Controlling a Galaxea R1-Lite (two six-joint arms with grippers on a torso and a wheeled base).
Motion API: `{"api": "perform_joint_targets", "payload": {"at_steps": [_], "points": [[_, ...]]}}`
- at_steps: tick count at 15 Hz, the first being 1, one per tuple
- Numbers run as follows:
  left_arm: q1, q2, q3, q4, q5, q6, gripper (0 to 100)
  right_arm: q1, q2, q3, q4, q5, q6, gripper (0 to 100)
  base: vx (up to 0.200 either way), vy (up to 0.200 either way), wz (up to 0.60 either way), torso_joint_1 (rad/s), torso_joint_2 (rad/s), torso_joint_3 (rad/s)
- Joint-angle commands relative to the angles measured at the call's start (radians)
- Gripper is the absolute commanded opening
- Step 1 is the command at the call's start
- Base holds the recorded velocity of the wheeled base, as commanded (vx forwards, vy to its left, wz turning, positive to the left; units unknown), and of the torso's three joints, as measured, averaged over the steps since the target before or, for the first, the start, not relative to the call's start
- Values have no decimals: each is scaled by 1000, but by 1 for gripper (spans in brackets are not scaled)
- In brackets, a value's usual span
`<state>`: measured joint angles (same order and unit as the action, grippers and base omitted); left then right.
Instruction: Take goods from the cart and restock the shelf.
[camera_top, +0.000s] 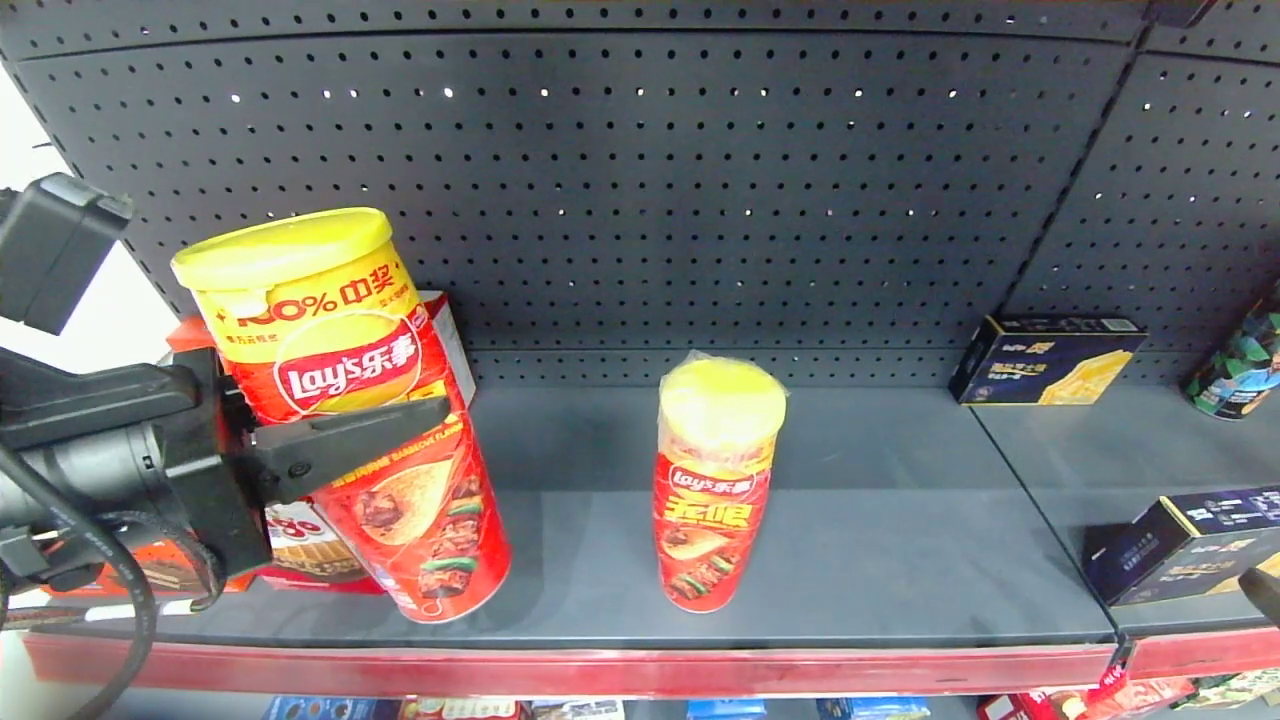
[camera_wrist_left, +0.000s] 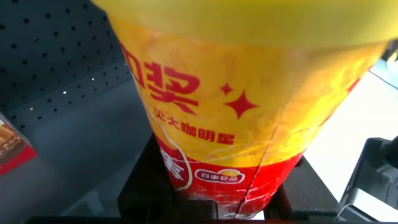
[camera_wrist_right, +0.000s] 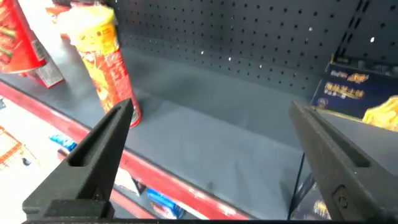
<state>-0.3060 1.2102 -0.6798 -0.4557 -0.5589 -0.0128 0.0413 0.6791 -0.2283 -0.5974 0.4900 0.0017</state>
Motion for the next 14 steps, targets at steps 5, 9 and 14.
{"api": "perform_joint_targets", "payload": {"at_steps": [5,9,14], "points": [[-16,242,-181,-21,2,158,0,3,-141,0,156,5,-2,100,0,0,0,0,0,0],[-21,399,-300,-43,-16,172,0,8,-145,17,166,5,-3,100,0,0,0,0,0,0],[-13,574,-354,-221,-134,168,0,9,-162,43,166,4,-3,100,0,0,0,0,0,0]]}}
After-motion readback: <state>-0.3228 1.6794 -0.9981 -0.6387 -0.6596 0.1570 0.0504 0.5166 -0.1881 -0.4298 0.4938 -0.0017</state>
